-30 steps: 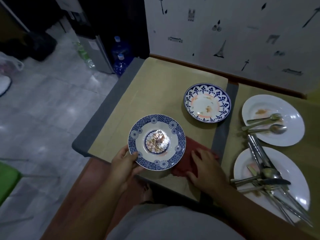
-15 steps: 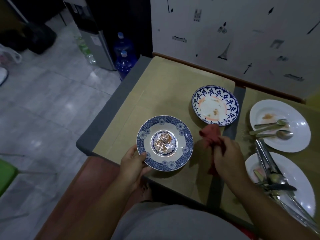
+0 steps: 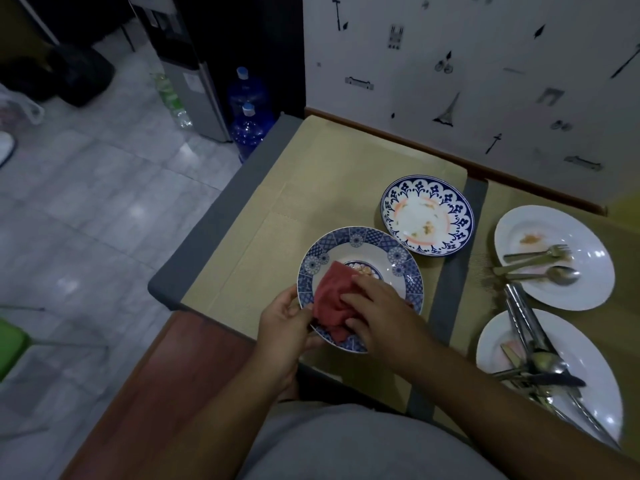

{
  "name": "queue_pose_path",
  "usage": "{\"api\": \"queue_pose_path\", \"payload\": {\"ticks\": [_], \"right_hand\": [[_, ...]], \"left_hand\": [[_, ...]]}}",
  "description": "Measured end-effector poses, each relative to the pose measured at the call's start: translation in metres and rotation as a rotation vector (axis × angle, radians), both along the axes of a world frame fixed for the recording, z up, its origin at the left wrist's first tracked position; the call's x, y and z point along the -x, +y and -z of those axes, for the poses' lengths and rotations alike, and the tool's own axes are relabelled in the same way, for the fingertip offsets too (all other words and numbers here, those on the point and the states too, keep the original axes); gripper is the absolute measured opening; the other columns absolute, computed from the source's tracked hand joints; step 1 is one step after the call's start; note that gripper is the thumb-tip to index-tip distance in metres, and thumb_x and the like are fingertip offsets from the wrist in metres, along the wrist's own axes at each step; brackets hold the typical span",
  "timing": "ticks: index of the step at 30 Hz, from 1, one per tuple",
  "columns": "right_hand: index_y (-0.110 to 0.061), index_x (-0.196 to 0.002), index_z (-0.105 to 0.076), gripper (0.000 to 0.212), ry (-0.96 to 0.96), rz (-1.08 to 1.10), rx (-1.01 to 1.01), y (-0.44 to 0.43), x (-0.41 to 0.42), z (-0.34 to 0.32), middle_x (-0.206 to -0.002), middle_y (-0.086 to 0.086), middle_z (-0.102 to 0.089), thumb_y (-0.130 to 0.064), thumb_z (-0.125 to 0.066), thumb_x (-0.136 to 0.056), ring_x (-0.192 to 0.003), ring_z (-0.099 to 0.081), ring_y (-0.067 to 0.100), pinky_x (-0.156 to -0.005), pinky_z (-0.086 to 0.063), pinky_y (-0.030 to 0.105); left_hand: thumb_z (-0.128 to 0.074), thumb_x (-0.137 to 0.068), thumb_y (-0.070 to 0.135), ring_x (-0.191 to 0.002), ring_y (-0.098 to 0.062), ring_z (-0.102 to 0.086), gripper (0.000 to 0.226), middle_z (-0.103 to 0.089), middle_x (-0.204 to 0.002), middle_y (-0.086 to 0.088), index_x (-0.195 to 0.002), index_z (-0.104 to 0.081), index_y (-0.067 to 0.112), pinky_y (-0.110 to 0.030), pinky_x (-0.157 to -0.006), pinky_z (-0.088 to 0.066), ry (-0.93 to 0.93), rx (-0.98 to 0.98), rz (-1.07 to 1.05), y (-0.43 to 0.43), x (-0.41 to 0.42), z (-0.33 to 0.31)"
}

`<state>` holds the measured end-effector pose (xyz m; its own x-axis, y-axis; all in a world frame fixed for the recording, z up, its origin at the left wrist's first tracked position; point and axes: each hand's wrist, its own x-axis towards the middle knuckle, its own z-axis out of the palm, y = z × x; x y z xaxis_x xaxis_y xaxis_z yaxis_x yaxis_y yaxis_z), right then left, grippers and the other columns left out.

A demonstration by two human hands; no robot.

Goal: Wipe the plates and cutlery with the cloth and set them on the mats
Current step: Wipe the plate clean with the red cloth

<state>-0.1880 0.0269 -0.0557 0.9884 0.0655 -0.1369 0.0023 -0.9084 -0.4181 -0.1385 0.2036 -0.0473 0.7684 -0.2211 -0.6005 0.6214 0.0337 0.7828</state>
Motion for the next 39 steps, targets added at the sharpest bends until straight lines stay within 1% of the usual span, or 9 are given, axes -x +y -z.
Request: {"api": "queue_pose_path", "payload": {"ticks": [3, 6, 9, 12, 21, 27, 33, 36, 39], "right_hand": [[-0.033, -0.141, -0.044, 0.049, -0.005, -0.024, -0.014, -0.001, 0.002, 0.007, -0.158, -0.004, -0.026, -0.032, -0.056, -0.094, -0.145, -0.019, 0.023, -0.113, -0.031, 0.047], [-0.038, -0.145, -0.036, 0.051, -0.022, -0.055, 0.042, 0.002, 0.003, 0.006, -0.157, -0.003, -0.03, -0.045, -0.039, -0.095, -0.143, -0.024, 0.028, -0.108, -0.036, 0.051], [-0.032, -0.134, -0.055, 0.045, -0.1, -0.038, 0.077, 0.002, 0.0, 0.003, -0.144, 0.004, -0.049, -0.034, -0.059, -0.089, -0.13, -0.043, 0.034, -0.094, -0.049, 0.051], [-0.03, -0.123, -0.064, 0.047, -0.122, -0.057, 0.117, -0.001, -0.007, 0.005, -0.135, 0.005, -0.057, -0.023, -0.074, -0.078, -0.12, -0.047, 0.033, -0.082, -0.055, 0.049], [-0.023, -0.1, -0.076, 0.026, -0.14, 0.059, 0.035, -0.041, -0.016, 0.004, -0.106, 0.001, -0.072, -0.014, -0.071, -0.075, -0.09, -0.059, 0.031, -0.073, -0.053, 0.041], [-0.028, -0.101, -0.074, 0.027, -0.05, -0.123, -0.046, -0.02, 0.015, 0.008, -0.11, -0.009, -0.071, -0.024, -0.069, -0.075, -0.094, -0.06, 0.021, -0.082, -0.049, 0.038], [-0.029, -0.099, -0.074, 0.03, -0.137, -0.011, 0.021, -0.034, -0.028, 0.003, -0.106, -0.011, -0.07, -0.022, -0.057, -0.076, -0.095, -0.058, 0.024, -0.076, -0.051, 0.039], [-0.028, -0.097, -0.074, 0.03, -0.087, 0.061, 0.064, -0.052, -0.024, 0.005, -0.104, -0.008, -0.07, -0.013, -0.062, -0.075, -0.093, -0.057, 0.027, -0.074, -0.05, 0.042], [-0.026, -0.098, -0.075, 0.027, -0.014, 0.018, 0.004, -0.04, -0.002, 0.003, -0.104, -0.005, -0.069, -0.017, -0.065, -0.075, -0.096, -0.058, 0.024, -0.083, -0.051, 0.041]], "left_hand": [[-0.057, -0.099, 0.0, -0.094, -0.034, -0.076, 0.036, -0.078, -0.107, -0.012, -0.127, -0.065, 0.021, -0.059, -0.08, -0.061, -0.012, 0.006, 0.005, -0.001, 0.0, -0.004], [-0.057, -0.099, 0.002, -0.095, -0.032, -0.076, 0.036, -0.078, -0.107, -0.011, -0.128, -0.065, 0.022, -0.058, -0.081, -0.061, -0.025, -0.001, 0.013, -0.001, 0.0, -0.006], [-0.057, -0.099, 0.002, -0.095, -0.032, -0.076, 0.037, -0.078, -0.107, -0.012, -0.13, -0.063, 0.022, -0.059, -0.081, -0.061, -0.031, -0.006, 0.022, -0.003, 0.003, -0.007], [-0.056, -0.1, 0.002, -0.093, -0.032, -0.076, 0.036, -0.078, -0.107, -0.012, -0.13, -0.062, 0.02, -0.054, -0.078, -0.062, -0.041, -0.009, 0.023, -0.005, 0.006, -0.006], [-0.058, -0.098, -0.001, -0.096, -0.031, -0.076, 0.04, -0.078, -0.108, -0.011, -0.133, -0.061, 0.018, -0.041, -0.068, -0.064, -0.013, 0.006, -0.003, -0.008, 0.015, -0.003], [-0.057, -0.099, -0.001, -0.096, -0.035, -0.075, 0.037, -0.078, -0.106, -0.014, -0.131, -0.063, 0.017, -0.055, -0.08, -0.061, 0.045, 0.011, 0.034, -0.01, 0.019, 0.002], [-0.059, -0.098, -0.001, -0.097, -0.033, -0.075, 0.037, -0.078, -0.106, -0.013, -0.13, -0.063, 0.015, -0.047, -0.073, -0.064, 0.013, 0.021, 0.055, -0.009, 0.019, -0.001], [-0.06, -0.097, -0.002, -0.097, -0.031, -0.075, 0.039, -0.078, -0.107, -0.012, -0.132, -0.063, 0.016, -0.044, -0.07, -0.064, 0.001, 0.029, 0.022, -0.009, 0.016, 0.0], [-0.058, -0.097, -0.003, -0.096, -0.03, -0.076, 0.04, -0.078, -0.108, -0.013, -0.133, -0.062, 0.016, -0.044, -0.071, -0.064, 0.007, 0.026, 0.011, -0.009, 0.013, 0.001]]}}
